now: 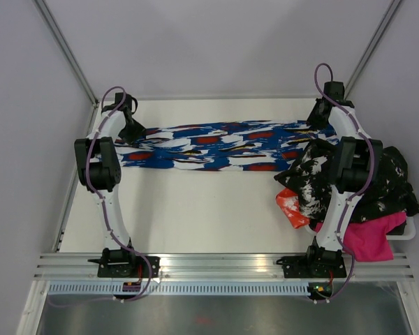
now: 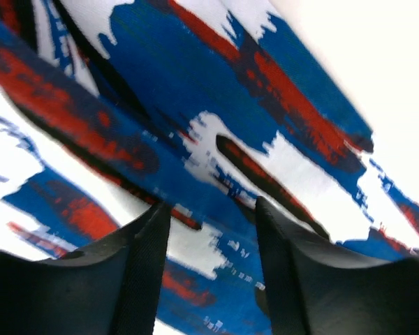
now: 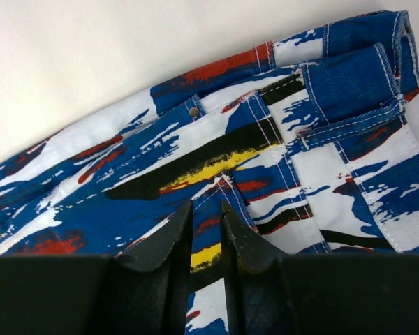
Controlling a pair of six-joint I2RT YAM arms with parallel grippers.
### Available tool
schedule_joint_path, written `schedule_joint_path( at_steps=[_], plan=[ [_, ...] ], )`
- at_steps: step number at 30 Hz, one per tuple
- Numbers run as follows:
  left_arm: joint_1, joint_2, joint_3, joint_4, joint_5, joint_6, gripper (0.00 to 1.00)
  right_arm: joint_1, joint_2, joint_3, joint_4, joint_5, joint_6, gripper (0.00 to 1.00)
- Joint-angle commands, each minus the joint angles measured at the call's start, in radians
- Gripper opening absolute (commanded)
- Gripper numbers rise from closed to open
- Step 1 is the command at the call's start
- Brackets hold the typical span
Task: Fold and stack the trousers
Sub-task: Fold the trousers
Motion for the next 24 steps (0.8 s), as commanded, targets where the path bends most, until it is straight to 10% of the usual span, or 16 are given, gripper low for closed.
schedule_joint_path(
  at_steps=[1, 6, 15, 24],
  plan=[
    [-0.001, 0.043, 0.004, 0.065, -0.007, -0.056, 0.52, 0.0, 0.006, 0.006, 0.043, -0.012, 0.051, 0.28],
    [0.0, 0.034, 0.0, 0.148, 0.008, -0.084, 0.02, 0.003, 0.02, -0.037, 0.092, -0.027, 0.192, 0.33],
    [0.0, -0.012, 0.061, 0.195, 0.015, -0.078, 0.02, 0.011, 0.035, -0.015, 0.122, 0.096, 0.241, 0.63],
    [-0.001, -0.038, 0.061, 0.249, -0.002, -0.026, 0.02, -0.006, 0.189, 0.184, 0.028, 0.246, 0.248, 0.69]
  ],
)
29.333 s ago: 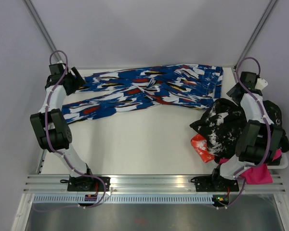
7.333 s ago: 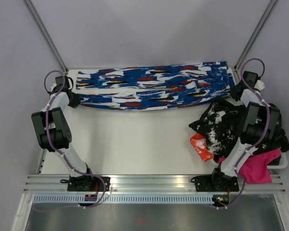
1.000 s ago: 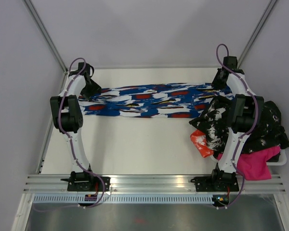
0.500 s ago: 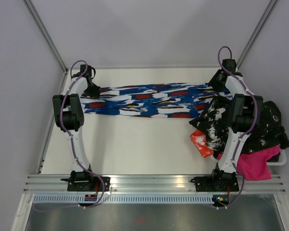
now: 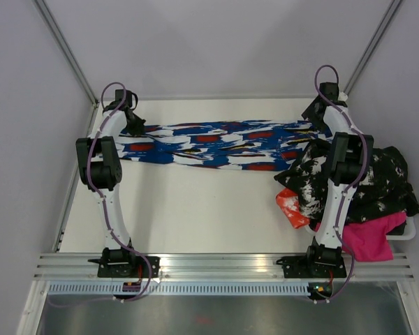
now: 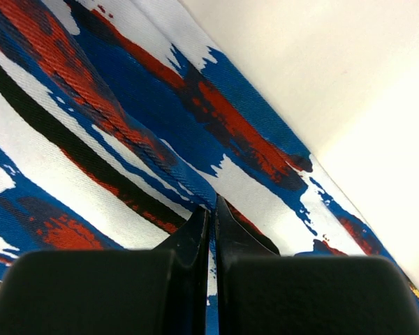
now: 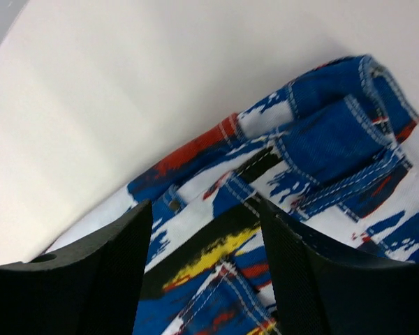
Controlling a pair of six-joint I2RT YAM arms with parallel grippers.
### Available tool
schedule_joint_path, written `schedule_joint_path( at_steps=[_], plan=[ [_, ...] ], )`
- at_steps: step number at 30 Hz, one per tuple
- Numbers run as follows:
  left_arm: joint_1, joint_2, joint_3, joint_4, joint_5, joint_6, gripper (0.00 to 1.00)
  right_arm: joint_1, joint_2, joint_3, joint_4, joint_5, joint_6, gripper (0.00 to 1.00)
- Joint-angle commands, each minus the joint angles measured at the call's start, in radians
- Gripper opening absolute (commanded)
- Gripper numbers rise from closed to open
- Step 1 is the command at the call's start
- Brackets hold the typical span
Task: Fold and stack the trousers
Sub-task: Fold the trousers
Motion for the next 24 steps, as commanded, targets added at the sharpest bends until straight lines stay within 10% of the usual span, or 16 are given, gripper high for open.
schedule_joint_path(
  at_steps=[1, 12, 21, 24],
  plan=[
    [0.001, -0.082, 0.039, 0.08, -0.034, 0.037, 0.02, -0.015, 0.046, 0.09, -0.04, 0.089, 0.009, 0.7],
    [0.001, -0.071, 0.028, 0.057, -0.029, 0.047, 0.02, -0.081, 0.111, 0.115, -0.033, 0.129, -0.029, 0.61],
    [0.002, -0.076, 0.032, 0.045, -0.04, 0.085, 0.02, -0.083, 0.189, 0.195, -0.039, 0.074, -0.026, 0.0],
    [0.004, -0.087, 0.045, 0.034, -0.047, 0.096, 0.02, -0.081, 0.146, 0.172, -0.039, 0.08, -0.034, 0.0]
  ],
)
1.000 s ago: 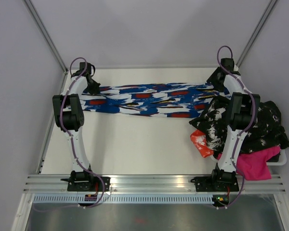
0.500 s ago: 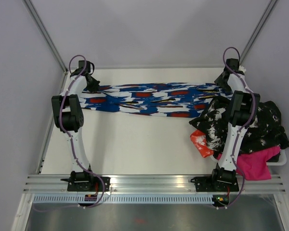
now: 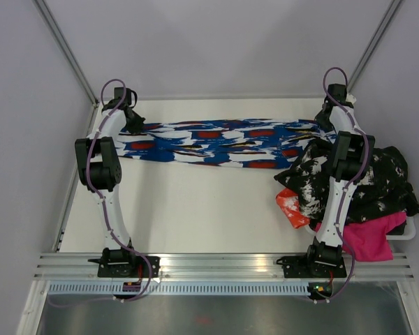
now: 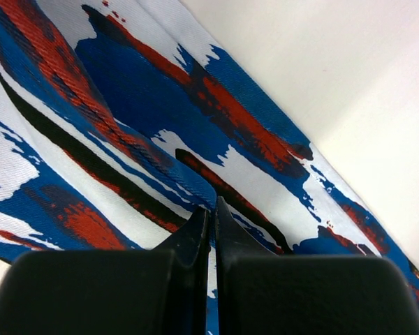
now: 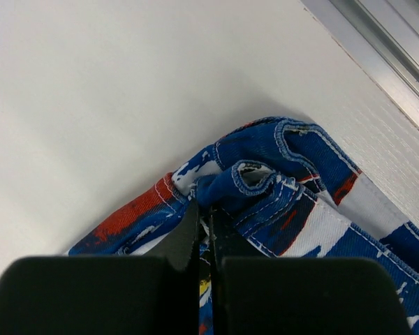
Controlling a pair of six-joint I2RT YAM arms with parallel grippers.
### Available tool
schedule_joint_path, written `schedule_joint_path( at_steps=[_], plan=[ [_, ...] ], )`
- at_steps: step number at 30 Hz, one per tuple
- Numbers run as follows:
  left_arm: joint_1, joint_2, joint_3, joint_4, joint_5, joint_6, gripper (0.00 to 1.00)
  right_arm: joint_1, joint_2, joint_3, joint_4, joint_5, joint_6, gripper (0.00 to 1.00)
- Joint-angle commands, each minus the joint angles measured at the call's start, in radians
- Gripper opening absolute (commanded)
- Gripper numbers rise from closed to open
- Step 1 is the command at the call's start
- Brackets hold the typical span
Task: Fold and stack the trousers
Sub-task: Fold the trousers
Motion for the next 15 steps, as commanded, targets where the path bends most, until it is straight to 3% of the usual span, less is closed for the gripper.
schedule_joint_path(
  at_steps=[1, 9, 15],
  plan=[
    [0.005, -0.071, 0.048, 0.005, -0.05, 0.049, 0.02, -0.012, -0.041, -0.005, 0.012, 0.026, -0.018, 0.0],
    [0.006, -0.111, 0.068, -0.004, -0.076, 0.047, 0.02, -0.014, -0.288, -0.233, 0.207, -0.008, -0.032, 0.0],
    [0.012, -0.062, 0.132, -0.03, -0.082, 0.024, 0.02, -0.012, -0.288, -0.209, 0.258, -0.041, -0.041, 0.0]
  ],
)
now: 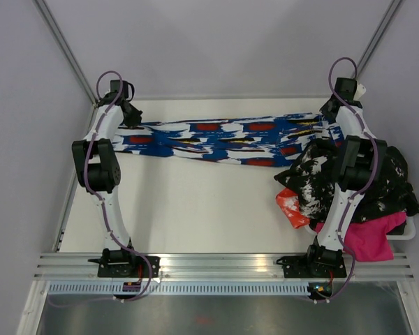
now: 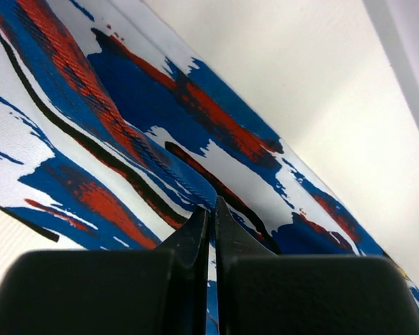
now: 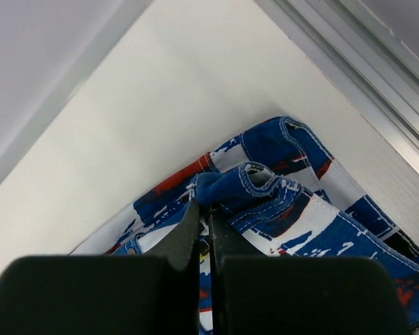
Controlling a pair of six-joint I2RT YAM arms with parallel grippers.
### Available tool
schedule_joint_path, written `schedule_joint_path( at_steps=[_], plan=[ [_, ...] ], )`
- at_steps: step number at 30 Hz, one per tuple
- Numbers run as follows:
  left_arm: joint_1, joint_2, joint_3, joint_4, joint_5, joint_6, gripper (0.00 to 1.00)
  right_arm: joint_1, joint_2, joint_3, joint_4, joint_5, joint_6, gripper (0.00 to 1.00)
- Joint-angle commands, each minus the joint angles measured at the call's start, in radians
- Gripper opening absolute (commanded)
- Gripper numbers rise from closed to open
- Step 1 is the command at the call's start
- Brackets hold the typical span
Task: Fold and stack the trousers
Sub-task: Fold the trousers
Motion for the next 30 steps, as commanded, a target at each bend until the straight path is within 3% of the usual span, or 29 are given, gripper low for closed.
schedule_joint_path(
  at_steps=[1, 9, 16, 22, 25, 26, 28, 29, 30],
  plan=[
    [0.017, -0.014, 0.095, 0.012, -0.054, 0.009, 0.02, -0.01, -0.008, 0.036, 0.102, -0.013, -0.018, 0.0],
    [0.033, 0.053, 0.155, 0.056, -0.047, -0.019, 0.02, -0.01, 0.05, 0.109, 0.178, -0.065, -0.04, 0.0],
    [0.047, 0.132, 0.256, -0.06, -0.006, -0.067, 0.02, -0.01, 0.181, 0.291, 0.096, -0.102, -0.069, 0.0],
    [0.049, 0.104, 0.251, -0.073, -0.049, -0.037, 0.03, -0.01, 0.213, 0.267, 0.128, -0.111, -0.055, 0.0],
    [0.056, 0.116, 0.251, -0.048, -0.04, -0.012, 0.18, -0.01, 0.244, 0.276, 0.142, -0.137, -0.057, 0.03],
    [0.058, 0.135, 0.253, -0.034, -0.022, 0.005, 0.36, -0.01, 0.259, 0.282, 0.149, -0.151, -0.058, 0.1],
    [0.06, 0.155, 0.259, -0.01, -0.014, 0.047, 0.59, -0.01, 0.273, 0.299, 0.162, -0.194, -0.06, 0.2],
    [0.066, 0.17, 0.27, 0.008, -0.017, 0.059, 0.76, -0.01, 0.285, 0.308, 0.169, -0.225, -0.055, 0.34],
    [0.07, 0.173, 0.279, 0.018, -0.015, 0.077, 0.8, -0.01, 0.291, 0.335, 0.177, -0.271, -0.055, 0.43]
  ],
)
